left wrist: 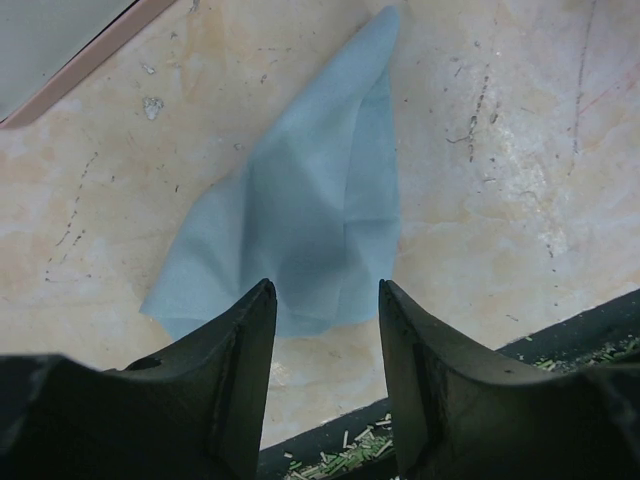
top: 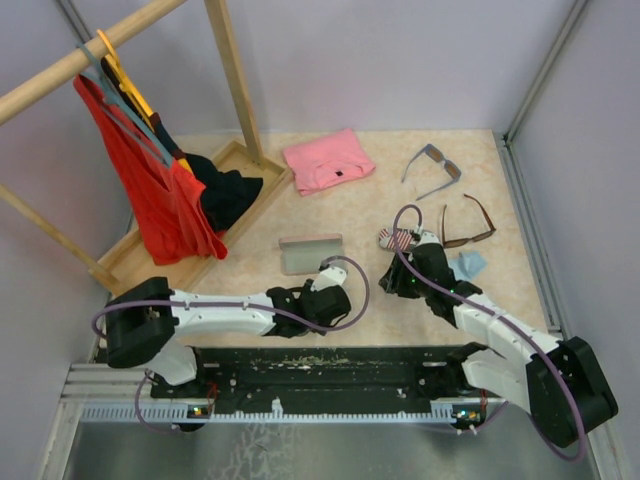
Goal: Organize the sunglasses
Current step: Fold the glasses cleaning cloth at the center of the board.
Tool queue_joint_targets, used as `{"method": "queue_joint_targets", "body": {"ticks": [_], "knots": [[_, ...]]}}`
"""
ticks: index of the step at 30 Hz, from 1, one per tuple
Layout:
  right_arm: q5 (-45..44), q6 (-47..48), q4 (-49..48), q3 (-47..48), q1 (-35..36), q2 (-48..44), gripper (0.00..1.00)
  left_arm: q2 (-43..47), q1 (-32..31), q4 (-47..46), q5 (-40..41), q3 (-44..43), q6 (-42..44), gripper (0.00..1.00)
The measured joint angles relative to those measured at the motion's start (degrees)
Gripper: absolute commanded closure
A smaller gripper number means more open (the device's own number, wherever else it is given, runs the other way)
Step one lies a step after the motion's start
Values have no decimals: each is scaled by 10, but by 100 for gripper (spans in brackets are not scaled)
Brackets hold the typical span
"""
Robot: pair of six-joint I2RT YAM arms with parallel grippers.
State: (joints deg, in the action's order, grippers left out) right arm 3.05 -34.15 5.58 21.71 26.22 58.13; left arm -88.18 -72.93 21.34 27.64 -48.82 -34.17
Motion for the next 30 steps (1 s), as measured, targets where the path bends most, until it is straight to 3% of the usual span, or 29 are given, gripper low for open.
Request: {"method": "queue_joint_targets", "body": {"ticks": [18, 24, 30], "knots": [[3, 0, -2, -15, 0, 1, 56, -33, -2, 26, 14, -9, 0, 56], [3, 0, -2, -15, 0, 0, 56, -38, -3, 26, 16, -9, -3, 64], [3, 0, 5, -15, 0, -10, 56, -40, -3, 26, 20, -6, -5, 81]]}}
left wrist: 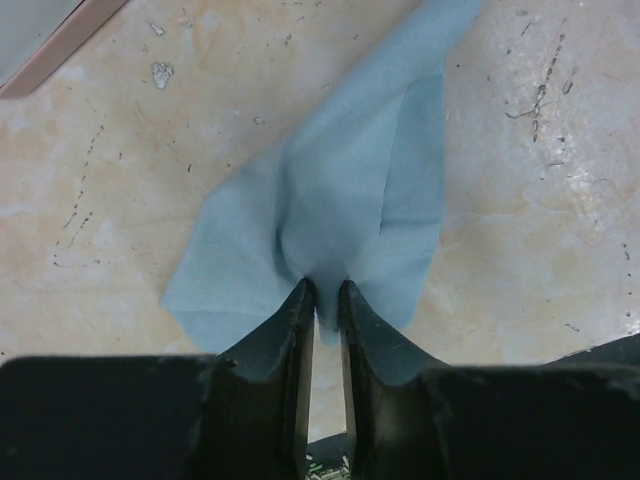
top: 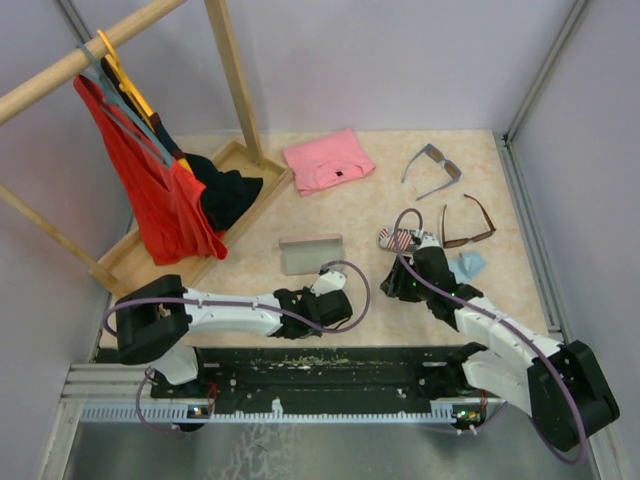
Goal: Organize the sunglasses
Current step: Fold the glasses cleaning cloth at the center of the board.
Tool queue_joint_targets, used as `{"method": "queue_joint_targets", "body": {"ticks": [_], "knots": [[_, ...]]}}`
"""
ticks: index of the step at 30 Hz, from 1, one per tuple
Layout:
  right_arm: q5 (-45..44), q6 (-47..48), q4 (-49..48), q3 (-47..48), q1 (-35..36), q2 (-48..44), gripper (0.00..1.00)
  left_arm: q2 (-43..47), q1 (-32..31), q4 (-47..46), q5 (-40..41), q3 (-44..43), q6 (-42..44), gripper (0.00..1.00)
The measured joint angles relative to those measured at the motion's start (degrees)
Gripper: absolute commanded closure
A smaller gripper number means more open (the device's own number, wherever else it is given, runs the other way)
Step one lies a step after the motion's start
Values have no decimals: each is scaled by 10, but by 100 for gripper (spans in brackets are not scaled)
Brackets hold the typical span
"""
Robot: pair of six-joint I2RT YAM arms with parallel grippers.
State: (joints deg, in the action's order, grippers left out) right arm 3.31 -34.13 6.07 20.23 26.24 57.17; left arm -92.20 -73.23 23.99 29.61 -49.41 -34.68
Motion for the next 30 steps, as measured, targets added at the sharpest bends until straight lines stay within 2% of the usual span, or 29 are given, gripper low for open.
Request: {"method": "queue_joint_targets", "body": {"ticks": [4, 9, 18, 23, 30], "knots": [[0, 0, 9, 0, 0, -10, 56, 0, 0, 1, 4, 4, -2, 91], [5, 2, 21, 0, 0, -33, 56, 13, 0, 11, 5, 4, -3, 98], [104, 23, -1, -15, 3, -88, 54, 138, 5, -2, -24, 29, -17, 99], [134, 32, -7, -22, 17, -90, 53, 182, 53, -30, -61, 87, -20, 100], [141, 46, -38, -22, 76, -50, 50, 219, 135, -56, -126, 164, -19, 100]]}}
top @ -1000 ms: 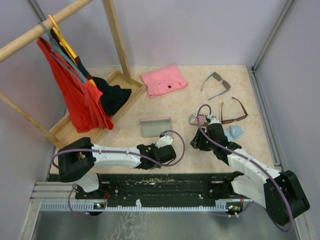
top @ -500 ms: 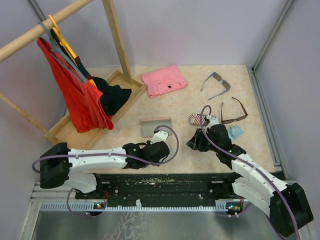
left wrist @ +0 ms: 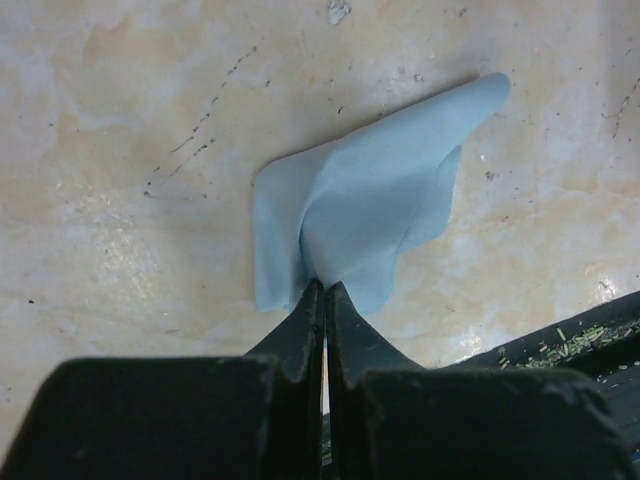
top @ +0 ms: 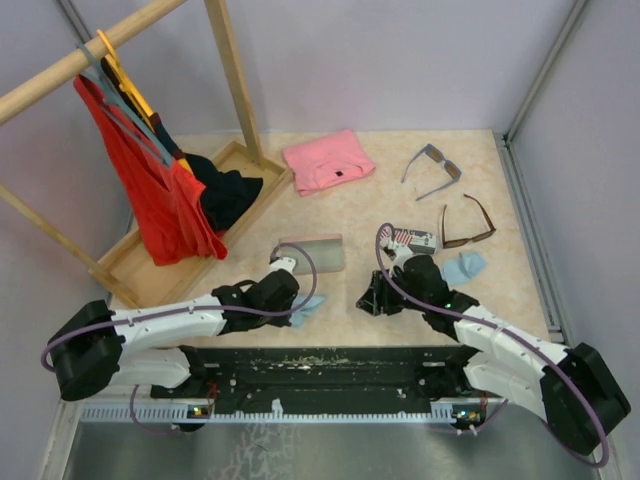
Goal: Organize the sunglasses
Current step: Fold the glasses cleaning cloth at the center of the board.
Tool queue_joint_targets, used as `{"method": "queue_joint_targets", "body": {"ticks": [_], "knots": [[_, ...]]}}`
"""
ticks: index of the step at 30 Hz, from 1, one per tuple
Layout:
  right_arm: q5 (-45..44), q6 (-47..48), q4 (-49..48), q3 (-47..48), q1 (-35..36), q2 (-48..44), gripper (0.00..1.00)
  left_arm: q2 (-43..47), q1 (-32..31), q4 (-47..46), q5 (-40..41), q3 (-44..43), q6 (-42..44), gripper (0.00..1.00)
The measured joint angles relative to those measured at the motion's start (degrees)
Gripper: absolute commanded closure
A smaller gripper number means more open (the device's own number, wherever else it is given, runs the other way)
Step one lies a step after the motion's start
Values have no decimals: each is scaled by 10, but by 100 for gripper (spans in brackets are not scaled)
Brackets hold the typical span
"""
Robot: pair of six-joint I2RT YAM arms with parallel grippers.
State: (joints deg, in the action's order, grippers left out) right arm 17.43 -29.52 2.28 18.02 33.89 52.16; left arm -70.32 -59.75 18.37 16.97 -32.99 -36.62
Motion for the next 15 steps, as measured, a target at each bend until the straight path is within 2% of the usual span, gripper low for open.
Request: {"method": "queue_joint_targets", "body": {"ticks": [6, 15], "knots": [[-17, 28, -81, 0, 38, 51, 48, 3, 35, -4, -23, 12, 2, 100], [-25, 123, -310, 0, 64, 120, 49, 9, 93, -30, -51, 38, 16, 100]]}}
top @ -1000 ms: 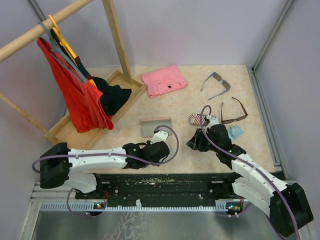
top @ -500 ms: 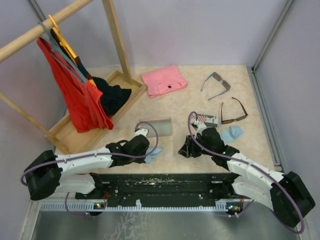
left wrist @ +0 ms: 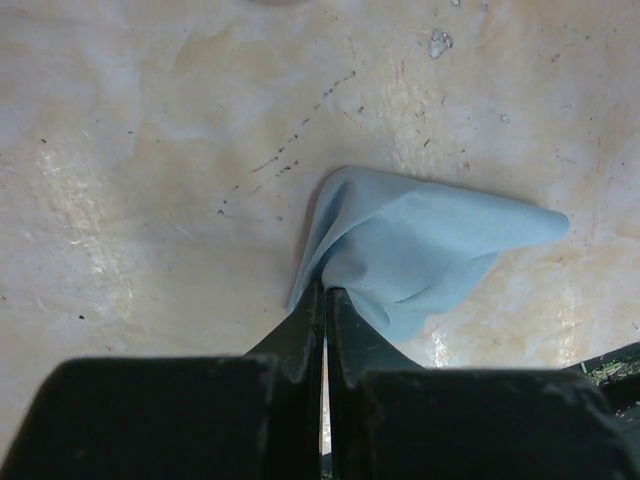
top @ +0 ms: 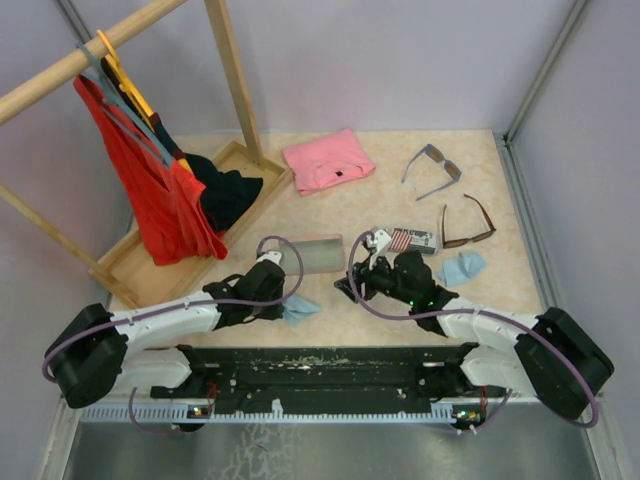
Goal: Organize the sunglasses
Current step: Fold the glasses cleaning cloth at the center of the board.
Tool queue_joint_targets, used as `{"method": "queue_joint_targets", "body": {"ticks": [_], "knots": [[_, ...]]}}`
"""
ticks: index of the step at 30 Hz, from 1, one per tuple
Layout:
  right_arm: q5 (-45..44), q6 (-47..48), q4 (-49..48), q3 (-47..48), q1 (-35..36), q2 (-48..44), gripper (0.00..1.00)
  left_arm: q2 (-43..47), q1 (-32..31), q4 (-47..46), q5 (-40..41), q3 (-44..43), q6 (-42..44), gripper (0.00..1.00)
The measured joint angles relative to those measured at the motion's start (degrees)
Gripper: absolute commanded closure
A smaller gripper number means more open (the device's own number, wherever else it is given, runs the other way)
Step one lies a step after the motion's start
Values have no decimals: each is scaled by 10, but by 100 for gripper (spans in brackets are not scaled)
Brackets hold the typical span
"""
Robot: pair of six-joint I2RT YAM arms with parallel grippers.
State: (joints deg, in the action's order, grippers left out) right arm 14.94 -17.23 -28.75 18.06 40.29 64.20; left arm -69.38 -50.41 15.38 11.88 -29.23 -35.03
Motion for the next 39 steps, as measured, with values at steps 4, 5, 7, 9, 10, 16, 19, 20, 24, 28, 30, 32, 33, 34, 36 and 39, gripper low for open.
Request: {"method": "queue_joint_targets", "body": {"ticks": [4, 5, 7, 9, 10, 16, 19, 20, 24, 28, 30, 32, 33, 34, 36, 39], "knots": [[10, 100, -11, 21, 21, 24, 50, 1, 21, -13, -13, 4, 9, 100], [10, 133, -5, 29, 30, 26, 51, 1, 25, -17, -16, 5, 12, 100], [15, 205, -5, 42, 48, 26, 52, 1, 32, -23, -21, 8, 16, 100], [29, 266, -19, 44, 60, 30, 52, 1, 37, -29, -26, 12, 19, 100], [34, 287, -26, 43, 64, 35, 52, 0, 40, -30, -28, 13, 20, 100], [32, 429, -56, 14, 125, 97, 54, 1, 55, -41, -42, 17, 24, 100], [32, 473, -73, 1, 140, 135, 53, 1, 60, -43, -48, 18, 26, 100], [31, 482, -81, -5, 141, 143, 53, 1, 61, -43, -50, 19, 28, 100], [21, 519, -99, -10, 154, 170, 53, 1, 66, -45, -56, 19, 31, 100], [6, 542, -132, -10, 166, 203, 55, 1, 69, -45, -61, 19, 34, 100], [-2, 548, -147, -10, 171, 223, 55, 1, 70, -46, -63, 19, 35, 100], [-5, 552, -162, -10, 174, 237, 56, 1, 71, -47, -65, 19, 36, 100], [-7, 554, -169, -10, 175, 242, 57, 1, 71, -47, -66, 19, 36, 100], [-8, 556, -176, -10, 175, 246, 57, 1, 71, -47, -67, 19, 36, 100], [-9, 558, -186, -10, 176, 253, 58, 1, 72, -47, -68, 19, 36, 100], [-10, 562, -195, -2, 177, 266, 59, 1, 72, -47, -70, 19, 37, 100]]}}
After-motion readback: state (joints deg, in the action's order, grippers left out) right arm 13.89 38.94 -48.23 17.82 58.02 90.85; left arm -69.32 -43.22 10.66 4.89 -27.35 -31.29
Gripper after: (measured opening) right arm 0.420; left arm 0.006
